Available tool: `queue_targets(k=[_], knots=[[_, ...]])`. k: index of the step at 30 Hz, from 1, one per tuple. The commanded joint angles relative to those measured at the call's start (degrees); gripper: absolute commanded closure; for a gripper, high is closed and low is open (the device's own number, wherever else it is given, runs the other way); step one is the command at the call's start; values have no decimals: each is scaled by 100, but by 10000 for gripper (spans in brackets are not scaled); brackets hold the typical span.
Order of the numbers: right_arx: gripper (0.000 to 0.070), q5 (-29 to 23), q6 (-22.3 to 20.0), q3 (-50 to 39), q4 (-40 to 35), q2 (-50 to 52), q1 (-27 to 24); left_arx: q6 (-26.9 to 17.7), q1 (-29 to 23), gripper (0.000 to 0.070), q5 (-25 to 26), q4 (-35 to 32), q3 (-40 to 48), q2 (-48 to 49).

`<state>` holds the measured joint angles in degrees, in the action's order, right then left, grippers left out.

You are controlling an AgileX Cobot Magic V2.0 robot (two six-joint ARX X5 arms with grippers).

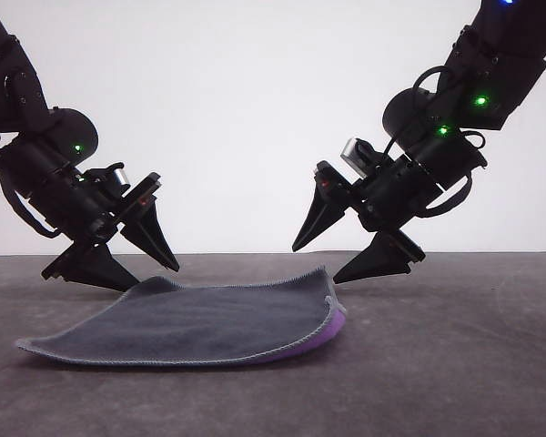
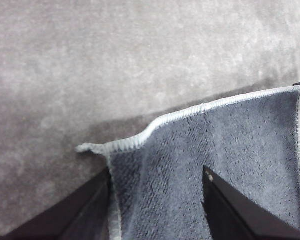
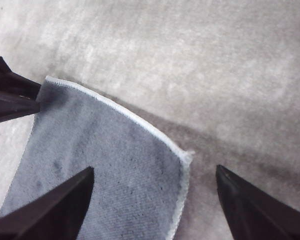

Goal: Fold clothes

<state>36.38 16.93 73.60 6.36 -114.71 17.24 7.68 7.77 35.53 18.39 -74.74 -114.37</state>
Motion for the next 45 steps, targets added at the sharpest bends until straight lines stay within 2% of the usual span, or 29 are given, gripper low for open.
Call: queue_targets(k=[1,6,8,9,12,14,16,18,24,32,41,45], knots=[[221,1,6,107,-30,-186,49,-33,24,351,9,17,-94,-195],[221,47,7,107,-10,-287,91,-33,24,351,11,26,-94,-195],[284,72,4,107,-48,-289,97,-33,24,355,9,21,-94,-195],[340,72,2,107,-78,-289,106,-33,24,366,11,20,-94,-195],[530,72,22,107,-132,-289,113,-39,24,520,11,22,-94,-195],[595,69,18,107,-131,-292,114,-55,24,627,9,17,-94,-195],[631,69,8,107,-153,-293,117,-57,24,681,7,17,-94,-195],[674,68,-2,107,-182,-293,117,-59,24,693,7,15,-94,-195],[690,175,-132,107,-179,-293,101,-99,3,693,28,19,-94,-195],[690,1255,-253,107,40,-291,3,-211,-187,693,608,381,-96,-190],[690,2198,-712,107,960,-289,-24,-732,-434,693,1222,1481,-96,-181],[689,2256,-1037,109,1496,-283,-22,-1120,-444,693,1281,2097,-96,-181]])
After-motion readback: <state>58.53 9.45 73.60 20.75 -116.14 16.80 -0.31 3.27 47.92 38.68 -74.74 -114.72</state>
